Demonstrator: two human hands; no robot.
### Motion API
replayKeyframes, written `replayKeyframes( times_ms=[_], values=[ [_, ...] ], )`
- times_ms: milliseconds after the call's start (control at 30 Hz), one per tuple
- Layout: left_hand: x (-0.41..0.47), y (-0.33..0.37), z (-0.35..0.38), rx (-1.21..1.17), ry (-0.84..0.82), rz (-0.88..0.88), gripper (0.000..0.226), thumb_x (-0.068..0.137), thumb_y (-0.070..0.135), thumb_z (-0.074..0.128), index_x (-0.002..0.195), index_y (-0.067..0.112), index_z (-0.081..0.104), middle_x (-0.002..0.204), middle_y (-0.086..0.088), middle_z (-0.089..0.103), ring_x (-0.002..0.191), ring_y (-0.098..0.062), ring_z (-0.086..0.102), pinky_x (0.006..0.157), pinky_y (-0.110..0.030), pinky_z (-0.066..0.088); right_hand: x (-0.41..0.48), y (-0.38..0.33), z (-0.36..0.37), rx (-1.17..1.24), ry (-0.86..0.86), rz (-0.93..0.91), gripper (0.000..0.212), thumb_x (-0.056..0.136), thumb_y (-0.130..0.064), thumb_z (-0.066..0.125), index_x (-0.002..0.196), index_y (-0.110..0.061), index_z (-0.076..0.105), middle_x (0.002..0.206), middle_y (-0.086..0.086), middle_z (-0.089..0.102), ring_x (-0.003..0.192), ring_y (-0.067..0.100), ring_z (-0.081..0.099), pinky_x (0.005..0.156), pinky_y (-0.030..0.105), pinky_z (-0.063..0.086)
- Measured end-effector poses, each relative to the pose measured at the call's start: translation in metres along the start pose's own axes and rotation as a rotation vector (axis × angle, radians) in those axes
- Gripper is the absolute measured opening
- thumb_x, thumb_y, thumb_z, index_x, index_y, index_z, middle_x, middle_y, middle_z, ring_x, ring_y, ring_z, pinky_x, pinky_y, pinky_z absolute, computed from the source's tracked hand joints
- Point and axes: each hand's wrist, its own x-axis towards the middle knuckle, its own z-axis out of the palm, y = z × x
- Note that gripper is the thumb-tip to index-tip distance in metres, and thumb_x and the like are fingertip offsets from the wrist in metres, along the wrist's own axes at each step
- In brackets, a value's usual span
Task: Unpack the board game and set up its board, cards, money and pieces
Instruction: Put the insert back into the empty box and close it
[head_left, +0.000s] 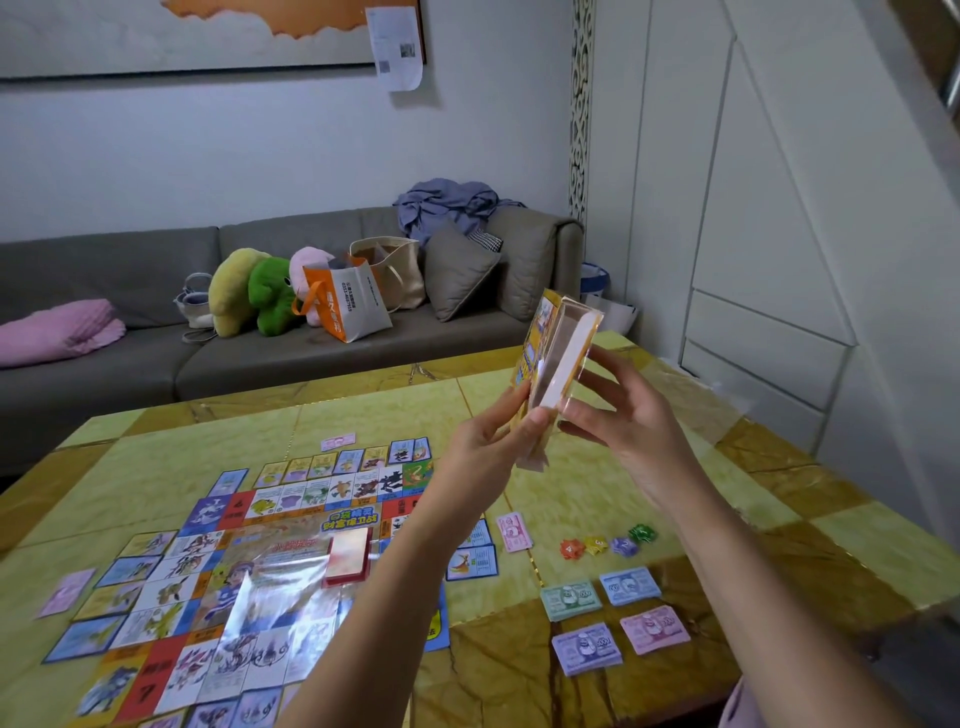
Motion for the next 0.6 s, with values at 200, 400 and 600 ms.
replayKeyframes(
  times_ms=[200, 400, 600],
  values=[
    [0.000, 0.001, 0.001, 0.143, 0.012, 0.114, 0.049, 0.092, 0.042, 0.048, 0.141, 0.039, 0.041, 0.104, 0.019, 0.063, 0.092, 0.001, 0.059, 0.088, -0.021, 0.047, 0.002, 0.003, 0.001, -0.040, -0.015, 0.037, 0.081, 0.069, -0.039, 0.082, 0.139, -0.024, 0.044, 0.129, 0.004, 0.060, 0.114, 0.017, 0.062, 0.087, 0.045, 0.055],
    [0.001, -0.003, 0.001, 0.161, 0.034, 0.141, 0.040, 0.095, 0.035, 0.050, 0.133, 0.045, 0.043, 0.099, 0.012, 0.065, 0.089, -0.004, 0.062, 0.085, -0.025, 0.051, 0.000, 0.002, 0.004, -0.111, -0.011, 0.022, 0.080, 0.068, -0.041, 0.073, 0.140, -0.027, 0.041, 0.126, 0.002, 0.062, 0.119, 0.016, 0.058, 0.091, 0.047, 0.054],
    [0.003, -0.012, 0.000, 0.142, 0.065, 0.119, 0.044, 0.097, 0.030, 0.052, 0.141, 0.032, 0.045, 0.126, 0.023, 0.058, 0.109, 0.012, 0.055, 0.093, -0.013, 0.044, -0.004, 0.000, 0.009, -0.176, 0.033, -0.012, 0.052, 0.081, -0.018, 0.062, 0.130, -0.026, 0.049, 0.105, 0.003, 0.071, 0.096, 0.017, 0.068, 0.082, 0.038, 0.056]
  ],
)
